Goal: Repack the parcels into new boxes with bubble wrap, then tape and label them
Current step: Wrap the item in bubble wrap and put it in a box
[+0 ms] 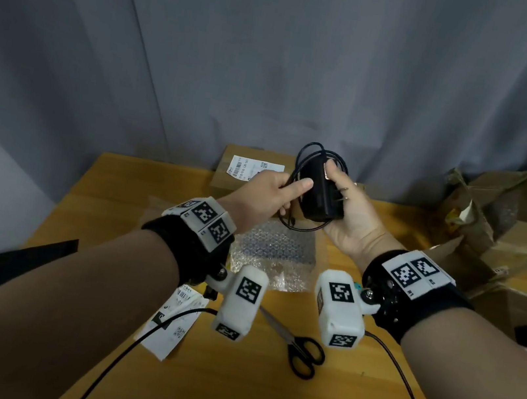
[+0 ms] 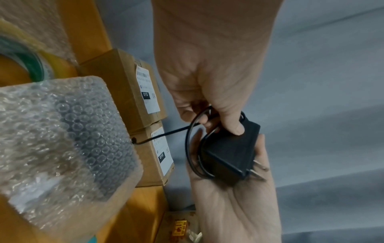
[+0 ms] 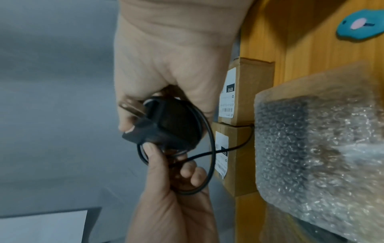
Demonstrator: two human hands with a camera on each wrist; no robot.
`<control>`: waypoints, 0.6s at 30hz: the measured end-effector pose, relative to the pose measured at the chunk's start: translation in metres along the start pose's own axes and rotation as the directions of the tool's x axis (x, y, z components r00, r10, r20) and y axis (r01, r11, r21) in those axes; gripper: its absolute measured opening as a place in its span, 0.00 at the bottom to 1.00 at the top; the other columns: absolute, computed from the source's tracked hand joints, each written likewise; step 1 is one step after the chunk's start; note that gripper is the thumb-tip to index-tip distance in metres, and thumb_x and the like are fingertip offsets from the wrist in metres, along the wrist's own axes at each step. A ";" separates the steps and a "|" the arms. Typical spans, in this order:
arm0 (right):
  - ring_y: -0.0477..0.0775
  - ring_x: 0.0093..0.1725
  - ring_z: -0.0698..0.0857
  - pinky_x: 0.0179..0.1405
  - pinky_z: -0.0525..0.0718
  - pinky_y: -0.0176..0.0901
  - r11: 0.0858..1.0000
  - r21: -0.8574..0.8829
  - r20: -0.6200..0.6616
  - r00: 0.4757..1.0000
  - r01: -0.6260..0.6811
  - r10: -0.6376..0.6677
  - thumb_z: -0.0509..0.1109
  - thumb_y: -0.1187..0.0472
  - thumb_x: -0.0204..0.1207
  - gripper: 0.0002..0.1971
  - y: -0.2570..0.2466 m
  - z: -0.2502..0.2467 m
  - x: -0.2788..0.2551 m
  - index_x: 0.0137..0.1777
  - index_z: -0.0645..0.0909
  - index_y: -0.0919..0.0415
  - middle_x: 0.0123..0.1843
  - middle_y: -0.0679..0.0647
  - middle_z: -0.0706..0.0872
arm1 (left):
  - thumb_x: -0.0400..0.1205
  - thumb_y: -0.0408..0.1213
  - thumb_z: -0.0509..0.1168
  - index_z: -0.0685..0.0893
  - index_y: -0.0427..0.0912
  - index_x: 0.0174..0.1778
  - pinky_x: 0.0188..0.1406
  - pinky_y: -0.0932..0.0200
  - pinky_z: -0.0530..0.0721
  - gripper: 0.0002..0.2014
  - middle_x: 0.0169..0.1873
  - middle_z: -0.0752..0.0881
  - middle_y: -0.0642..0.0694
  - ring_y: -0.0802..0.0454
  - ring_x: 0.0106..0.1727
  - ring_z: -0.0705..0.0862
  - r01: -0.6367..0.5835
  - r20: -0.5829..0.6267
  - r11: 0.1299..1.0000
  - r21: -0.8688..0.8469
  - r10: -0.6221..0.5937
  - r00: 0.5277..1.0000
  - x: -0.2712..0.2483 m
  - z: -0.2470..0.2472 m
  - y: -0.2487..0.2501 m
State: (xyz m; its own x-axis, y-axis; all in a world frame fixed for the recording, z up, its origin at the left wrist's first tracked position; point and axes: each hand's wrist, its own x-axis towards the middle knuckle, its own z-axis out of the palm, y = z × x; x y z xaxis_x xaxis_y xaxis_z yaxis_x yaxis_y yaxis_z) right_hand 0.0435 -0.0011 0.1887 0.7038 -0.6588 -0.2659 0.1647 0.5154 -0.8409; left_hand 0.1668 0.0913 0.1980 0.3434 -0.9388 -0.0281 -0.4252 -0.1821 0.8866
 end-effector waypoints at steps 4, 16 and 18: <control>0.63 0.58 0.87 0.60 0.85 0.58 0.994 -0.108 -0.045 0.999 -0.021 0.017 0.71 0.43 0.72 0.29 -0.001 0.000 0.003 0.65 0.82 0.64 0.61 0.65 0.86 | 0.84 0.50 0.60 0.81 0.34 0.43 0.35 0.63 0.76 0.20 0.27 0.76 0.46 0.55 0.28 0.75 0.051 -0.036 0.987 -0.152 -0.057 0.998 0.003 -0.004 -0.005; 0.62 0.49 0.89 0.47 0.89 0.55 0.996 -0.086 -0.223 0.974 0.026 -0.045 0.76 0.54 0.72 0.23 0.008 0.002 0.007 0.61 0.80 0.69 0.51 0.64 0.89 | 0.82 0.39 0.67 0.78 0.43 0.38 0.24 0.69 0.74 0.08 0.21 0.81 0.56 0.64 0.21 0.75 0.033 -0.031 0.981 -0.193 -0.040 0.999 0.006 -0.003 -0.006; 0.64 0.51 0.89 0.51 0.87 0.63 0.999 0.015 -0.252 0.967 0.052 -0.047 0.76 0.54 0.73 0.21 0.006 0.003 0.006 0.58 0.80 0.68 0.51 0.65 0.89 | 0.84 0.39 0.64 0.79 0.43 0.39 0.28 0.69 0.74 0.08 0.29 0.84 0.54 0.64 0.26 0.77 0.038 0.009 0.973 -0.228 -0.037 0.999 0.002 -0.006 -0.010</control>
State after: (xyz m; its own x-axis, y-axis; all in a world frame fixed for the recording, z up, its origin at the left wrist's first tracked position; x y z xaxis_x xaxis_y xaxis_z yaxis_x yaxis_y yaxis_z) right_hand 0.0506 -0.0009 0.1836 0.4985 -0.7989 -0.3366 0.2114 0.4886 -0.8465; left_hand 0.1770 0.0931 0.1917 0.3515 -0.9339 -0.0650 -0.2094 -0.1461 0.9668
